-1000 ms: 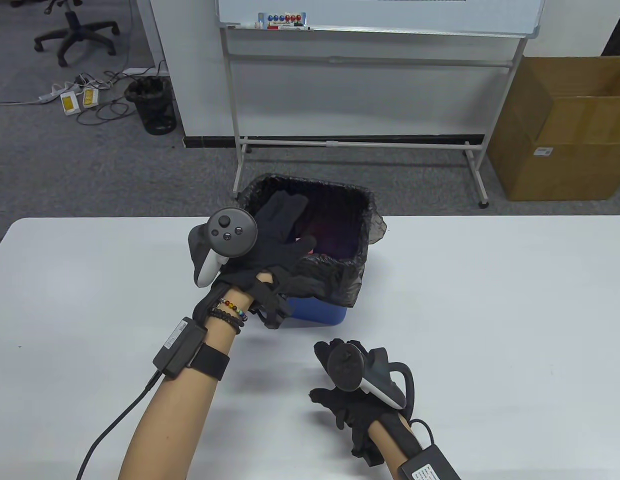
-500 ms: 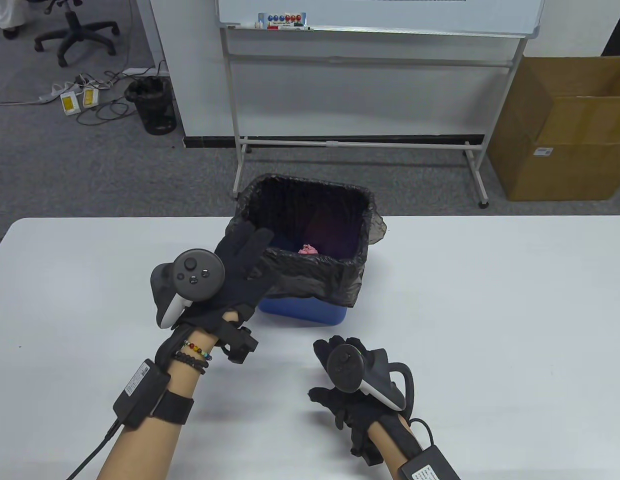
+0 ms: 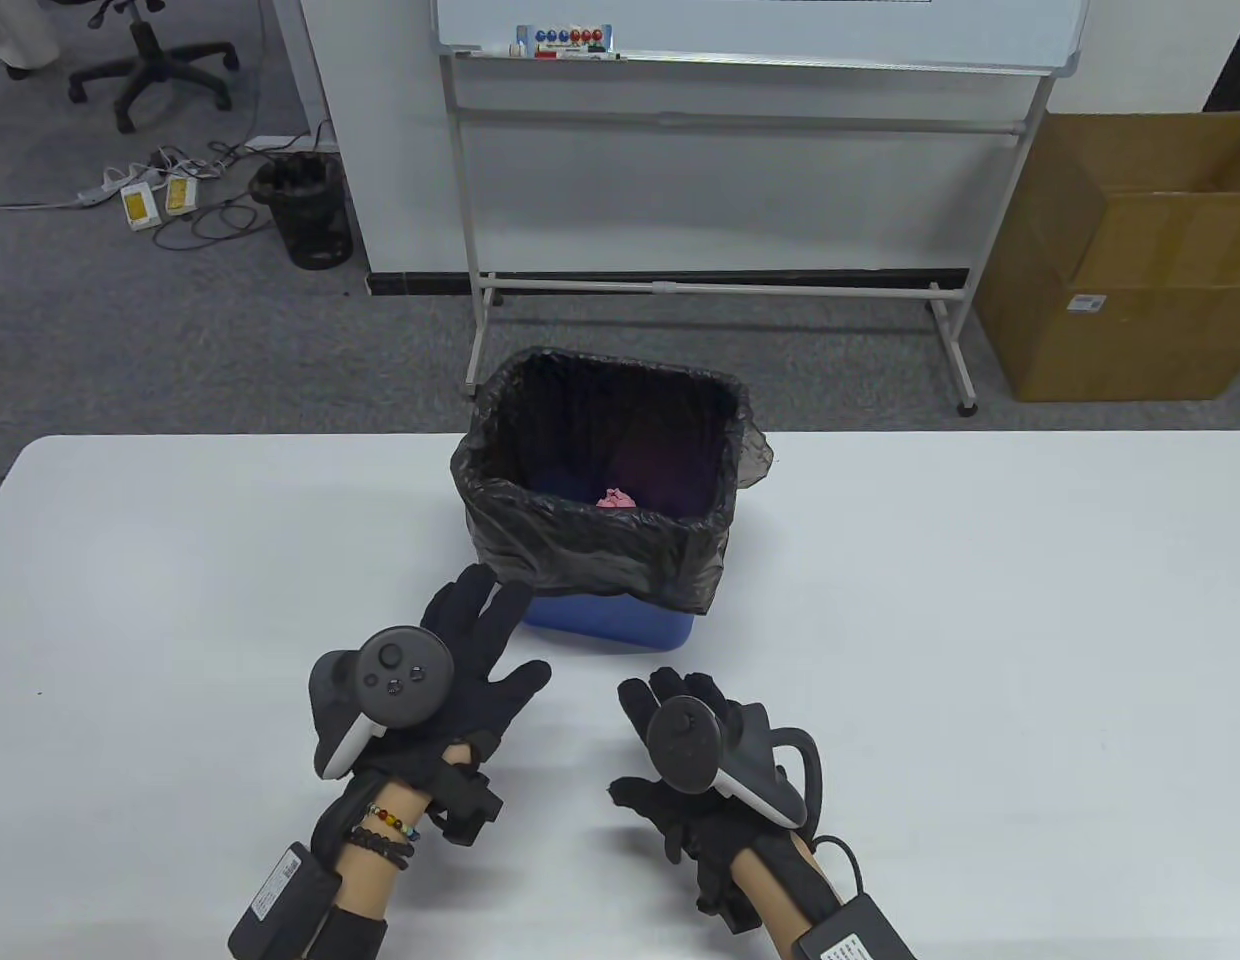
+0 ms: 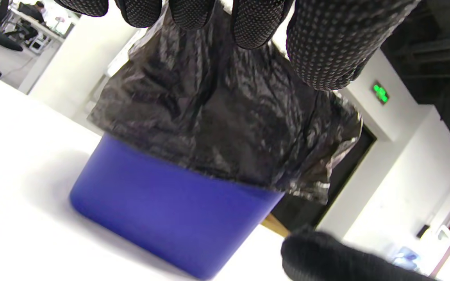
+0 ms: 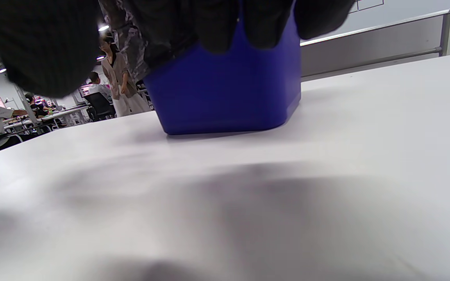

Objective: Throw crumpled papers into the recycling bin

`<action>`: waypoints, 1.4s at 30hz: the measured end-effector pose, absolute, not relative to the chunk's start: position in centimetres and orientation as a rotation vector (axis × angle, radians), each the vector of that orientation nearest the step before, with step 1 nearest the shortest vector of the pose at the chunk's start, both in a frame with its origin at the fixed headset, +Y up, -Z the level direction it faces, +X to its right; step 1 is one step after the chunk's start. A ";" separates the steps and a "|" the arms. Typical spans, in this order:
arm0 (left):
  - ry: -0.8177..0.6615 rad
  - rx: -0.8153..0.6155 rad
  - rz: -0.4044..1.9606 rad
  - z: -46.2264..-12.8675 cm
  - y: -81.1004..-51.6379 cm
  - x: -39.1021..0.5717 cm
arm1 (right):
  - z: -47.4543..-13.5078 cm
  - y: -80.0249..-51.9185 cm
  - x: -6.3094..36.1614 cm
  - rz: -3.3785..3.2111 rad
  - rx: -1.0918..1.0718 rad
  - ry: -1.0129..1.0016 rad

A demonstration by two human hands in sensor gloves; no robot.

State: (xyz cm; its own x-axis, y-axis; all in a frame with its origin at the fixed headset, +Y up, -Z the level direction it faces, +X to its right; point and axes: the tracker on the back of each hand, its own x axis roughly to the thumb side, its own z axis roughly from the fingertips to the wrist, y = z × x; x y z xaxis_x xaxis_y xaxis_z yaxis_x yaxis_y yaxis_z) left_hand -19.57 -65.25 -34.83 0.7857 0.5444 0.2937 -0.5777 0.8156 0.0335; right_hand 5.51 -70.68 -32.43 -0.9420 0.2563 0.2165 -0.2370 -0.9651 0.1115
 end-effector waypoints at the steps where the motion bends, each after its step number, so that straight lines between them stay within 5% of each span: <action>1: -0.274 0.119 0.600 -34.6 -65.9 -19.6 | -32.4 -70.7 5.5 2.869 0.336 0.116; 14: -0.272 -0.037 0.495 -34.3 -72.1 -20.0 | -32.8 -71.3 5.8 2.883 0.299 0.115; 42: -0.355 -0.066 0.437 -34.4 -72.8 -18.0 | -32.8 -71.9 5.3 2.924 0.308 0.134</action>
